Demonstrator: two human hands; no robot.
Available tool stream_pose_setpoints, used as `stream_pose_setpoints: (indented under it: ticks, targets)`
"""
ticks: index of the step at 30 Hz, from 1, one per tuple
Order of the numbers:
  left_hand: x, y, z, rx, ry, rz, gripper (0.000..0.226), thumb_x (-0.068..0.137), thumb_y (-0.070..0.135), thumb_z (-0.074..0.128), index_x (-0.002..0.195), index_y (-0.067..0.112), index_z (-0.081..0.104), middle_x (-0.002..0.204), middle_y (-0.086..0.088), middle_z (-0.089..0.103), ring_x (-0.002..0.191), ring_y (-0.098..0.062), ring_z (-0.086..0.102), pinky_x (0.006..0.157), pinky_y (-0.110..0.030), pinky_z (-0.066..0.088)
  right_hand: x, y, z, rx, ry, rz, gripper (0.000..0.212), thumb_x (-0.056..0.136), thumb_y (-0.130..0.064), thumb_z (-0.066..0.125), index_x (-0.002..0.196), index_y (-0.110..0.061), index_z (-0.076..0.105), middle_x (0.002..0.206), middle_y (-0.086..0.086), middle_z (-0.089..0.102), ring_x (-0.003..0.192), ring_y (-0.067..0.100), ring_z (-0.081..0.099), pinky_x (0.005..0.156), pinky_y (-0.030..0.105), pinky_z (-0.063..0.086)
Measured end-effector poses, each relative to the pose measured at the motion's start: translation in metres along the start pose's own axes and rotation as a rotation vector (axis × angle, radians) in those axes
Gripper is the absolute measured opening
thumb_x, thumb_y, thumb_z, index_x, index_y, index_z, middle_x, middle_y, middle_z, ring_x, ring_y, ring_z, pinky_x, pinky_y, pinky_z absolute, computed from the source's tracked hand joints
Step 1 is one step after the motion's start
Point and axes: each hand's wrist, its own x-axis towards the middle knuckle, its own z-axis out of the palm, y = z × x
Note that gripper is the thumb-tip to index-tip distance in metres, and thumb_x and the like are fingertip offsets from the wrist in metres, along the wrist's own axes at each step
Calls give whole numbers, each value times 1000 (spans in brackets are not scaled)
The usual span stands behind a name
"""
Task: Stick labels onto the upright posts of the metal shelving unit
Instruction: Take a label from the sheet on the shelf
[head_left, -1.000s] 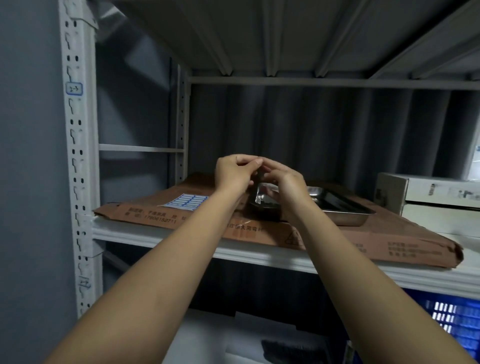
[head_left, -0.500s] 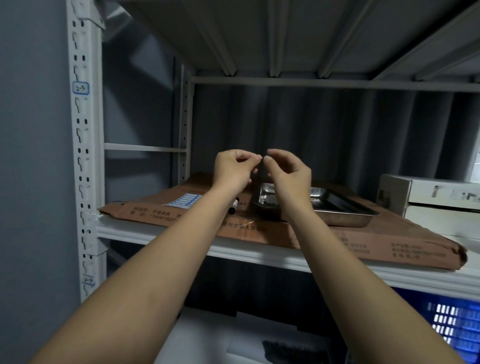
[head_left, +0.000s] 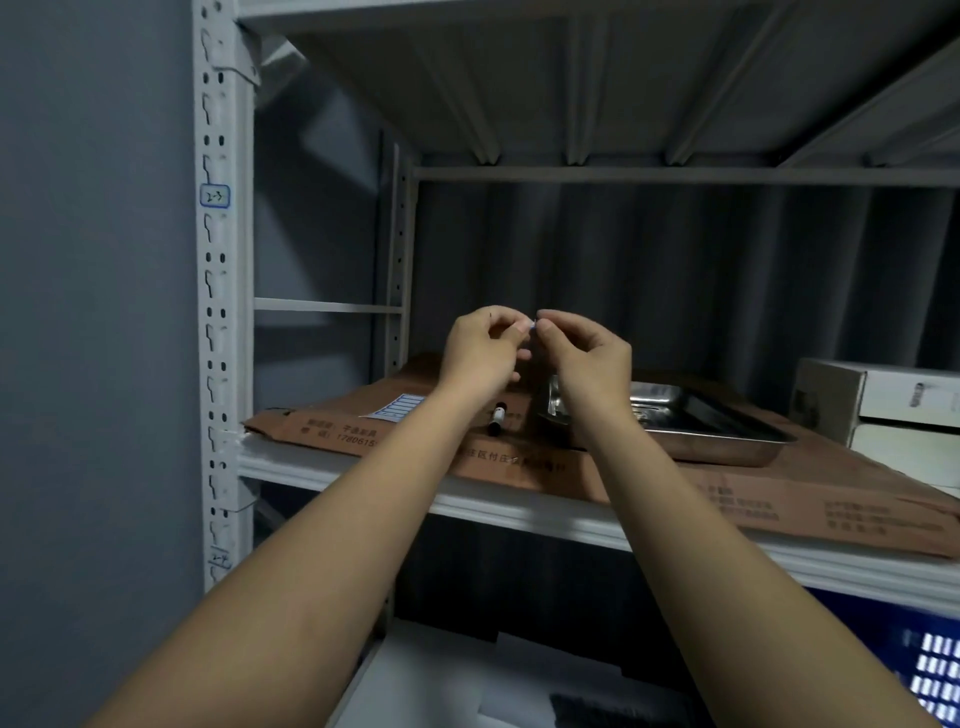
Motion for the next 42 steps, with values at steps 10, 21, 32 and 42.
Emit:
stream_pose_setpoints:
  ticks: [10,21,32,42]
  targets:
    - [-3,2,0,15,55,22,10,92,18,59,85,19,66,80,6,65,73,-8,62,63,-28,55,-4,1,0,94,-67,-11,9,89,-7,64,94,-11,71,95,6,71,95,19,67,86,30,55]
    - [-6,5,11,130,-26,54,17,89,23,64,74,28,69,77,5,70,74,-9,65,66,-28,53,18,13,-23,-308,71,-13,8,90,-13,63,88,-16,70,82,-2,70,80,10,67,82,32,57]
    - [-4,-23,3,160,-39,-24,20,87,19,65,68,26,67,69,8,67,62,-8,62,69,-30,52,43,27,-56,-1274,-367,-61,13,89,-15,65,99,-13,73,104,15,67,96,32,62,76,34,46]
    - [-15,-28,-11,85,-70,-57,17,89,16,63,75,24,67,73,4,67,64,-8,62,57,-26,50,37,25,-49,-1241,-383,-63,12,88,-9,62,96,-9,71,106,14,67,99,30,61,84,40,52]
